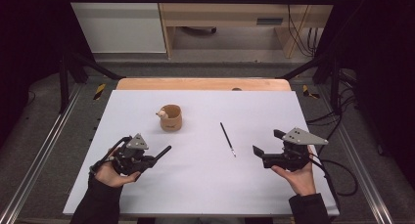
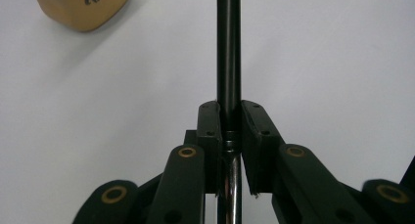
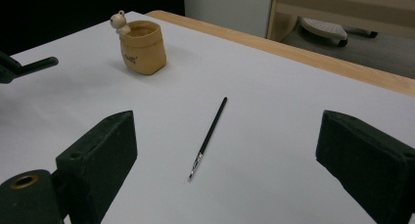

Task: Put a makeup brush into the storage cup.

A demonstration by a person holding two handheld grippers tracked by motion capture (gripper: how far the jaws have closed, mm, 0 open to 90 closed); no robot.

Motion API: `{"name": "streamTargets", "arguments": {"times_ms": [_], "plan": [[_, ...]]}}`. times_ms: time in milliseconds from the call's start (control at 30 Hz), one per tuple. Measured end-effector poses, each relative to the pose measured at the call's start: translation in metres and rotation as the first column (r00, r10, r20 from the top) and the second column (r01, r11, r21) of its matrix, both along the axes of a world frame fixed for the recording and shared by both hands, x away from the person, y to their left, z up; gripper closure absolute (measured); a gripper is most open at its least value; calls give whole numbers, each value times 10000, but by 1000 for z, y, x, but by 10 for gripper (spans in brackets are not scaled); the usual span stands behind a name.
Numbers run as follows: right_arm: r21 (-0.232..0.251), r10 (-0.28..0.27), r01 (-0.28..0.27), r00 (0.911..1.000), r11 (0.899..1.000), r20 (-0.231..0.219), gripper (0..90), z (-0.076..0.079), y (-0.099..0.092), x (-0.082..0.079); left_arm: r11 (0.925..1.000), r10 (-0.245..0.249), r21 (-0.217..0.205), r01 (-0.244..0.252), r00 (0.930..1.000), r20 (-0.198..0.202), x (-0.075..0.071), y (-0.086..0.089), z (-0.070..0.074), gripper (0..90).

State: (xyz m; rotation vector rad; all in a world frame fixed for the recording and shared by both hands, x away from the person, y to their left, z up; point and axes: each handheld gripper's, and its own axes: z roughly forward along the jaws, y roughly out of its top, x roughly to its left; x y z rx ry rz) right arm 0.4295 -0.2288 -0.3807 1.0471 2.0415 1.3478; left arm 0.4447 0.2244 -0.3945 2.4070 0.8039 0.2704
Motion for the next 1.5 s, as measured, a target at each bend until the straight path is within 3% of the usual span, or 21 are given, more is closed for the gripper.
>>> {"name": "streamTargets", "arguments": {"times_ms": [300, 433, 533, 733, 967, 1233, 1433, 1500], "plan": [[-398, 188, -186, 9998, 9990, 28, 87, 1, 9, 0, 9987, -507, -58, 508, 9986, 148, -3, -11, 8, 783], [-653, 316, -312, 9995, 9974, 40, 88, 4, 16, 0, 9967, -803, 116, 801, 9966, 159, -1, -18, 11, 784], [-837, 447, -435, 9989, 9955, 129, 90, 7, 22, 0, 9924, -1138, 492, 1128, 9933, 196, 3, -26, 16, 783], [-1117, 569, -547, 9982, 9922, 170, 91, 11, 29, 2, 9851, -1590, 710, 1565, 9868, 308, 8, -38, 25, 783], [-1395, 753, -713, 9969, 9876, 236, 96, 16, 36, 2, 9806, -1856, 681, 1839, 9824, 191, 15, -47, 28, 784], [-1902, 1070, -1009, 9940, 9765, 220, 101, 22, 49, 5, 9707, -2255, 906, 2226, 9739, 236, 21, -61, 32, 784], [-2092, 1245, -1170, 9919, 9709, 231, 102, 25, 57, 6, 9651, -2508, 824, 2485, 9678, 192, 25, -70, 34, 783], [-2307, 1430, -1329, 9893, 9639, 275, 103, 26, 62, 6, 9611, -2642, 876, 2621, 9644, 135, 26, -74, 34, 783]]}}
